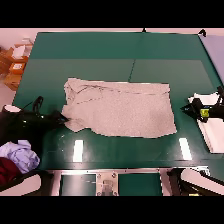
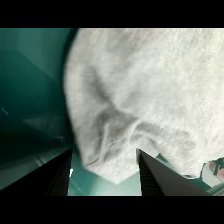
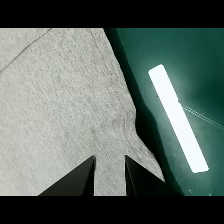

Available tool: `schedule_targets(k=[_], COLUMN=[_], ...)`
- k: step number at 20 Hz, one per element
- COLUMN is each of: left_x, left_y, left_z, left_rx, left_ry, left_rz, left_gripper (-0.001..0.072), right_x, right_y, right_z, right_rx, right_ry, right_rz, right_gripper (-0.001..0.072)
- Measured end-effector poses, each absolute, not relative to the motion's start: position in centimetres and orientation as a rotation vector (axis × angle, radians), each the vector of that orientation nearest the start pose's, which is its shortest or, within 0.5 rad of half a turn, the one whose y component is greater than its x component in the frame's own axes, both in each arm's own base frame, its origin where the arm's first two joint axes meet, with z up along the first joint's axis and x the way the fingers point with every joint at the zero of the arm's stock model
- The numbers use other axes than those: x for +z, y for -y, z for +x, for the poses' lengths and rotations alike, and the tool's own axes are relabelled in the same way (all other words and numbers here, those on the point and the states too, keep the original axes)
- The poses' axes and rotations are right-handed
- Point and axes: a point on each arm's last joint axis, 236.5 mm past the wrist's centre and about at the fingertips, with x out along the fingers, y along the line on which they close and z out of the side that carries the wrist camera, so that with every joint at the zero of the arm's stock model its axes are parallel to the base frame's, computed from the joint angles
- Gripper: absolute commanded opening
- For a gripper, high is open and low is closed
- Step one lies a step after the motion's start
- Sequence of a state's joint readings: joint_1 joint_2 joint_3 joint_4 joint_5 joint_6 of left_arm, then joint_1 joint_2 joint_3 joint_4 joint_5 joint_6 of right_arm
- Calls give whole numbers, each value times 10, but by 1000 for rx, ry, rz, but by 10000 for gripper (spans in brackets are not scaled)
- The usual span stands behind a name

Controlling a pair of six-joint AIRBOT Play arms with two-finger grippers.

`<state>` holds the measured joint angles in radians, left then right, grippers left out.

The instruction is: Fold the shirts.

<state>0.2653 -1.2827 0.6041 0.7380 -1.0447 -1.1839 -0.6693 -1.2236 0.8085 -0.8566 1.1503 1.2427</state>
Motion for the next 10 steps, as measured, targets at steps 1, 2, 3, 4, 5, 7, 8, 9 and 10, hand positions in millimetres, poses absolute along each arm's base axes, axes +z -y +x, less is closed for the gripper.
schedule_targets(k=[1,2,3,4,5,7,8,9,10], left_x=[-98,-102,-104,-101,-98,-85,-77,-71,-66], left_y=[84,86,85,87,87,78,74,68,64], left_z=[290,290,293,295,296,303,303,304,302], left_rx=[-267,-266,-263,-275,-293,-319,-339,-350,-365], left_ry=[-1405,-1409,-1404,-1400,-1406,-1404,-1420,-1426,-1439], left_rz=[-814,-796,-786,-785,-775,-750,-732,-716,-701], left_gripper=[157,36,25,25,25,24,25,25,25], right_x=[-35,-35,-35,-35,-35,-35,-35,-36,-38], right_y=[74,74,74,73,73,75,75,78,83], right_z=[322,322,322,323,322,319,314,308,300], right_rx=[-28,-27,-27,-25,-25,-27,-34,-51,-80], right_ry=[-1150,-1150,-1149,-1149,-1149,-1157,-1170,-1185,-1208], right_rz=[897,897,896,898,901,915,936,960,983], right_gripper=[227,228,229,230,232,292,291,290,291])
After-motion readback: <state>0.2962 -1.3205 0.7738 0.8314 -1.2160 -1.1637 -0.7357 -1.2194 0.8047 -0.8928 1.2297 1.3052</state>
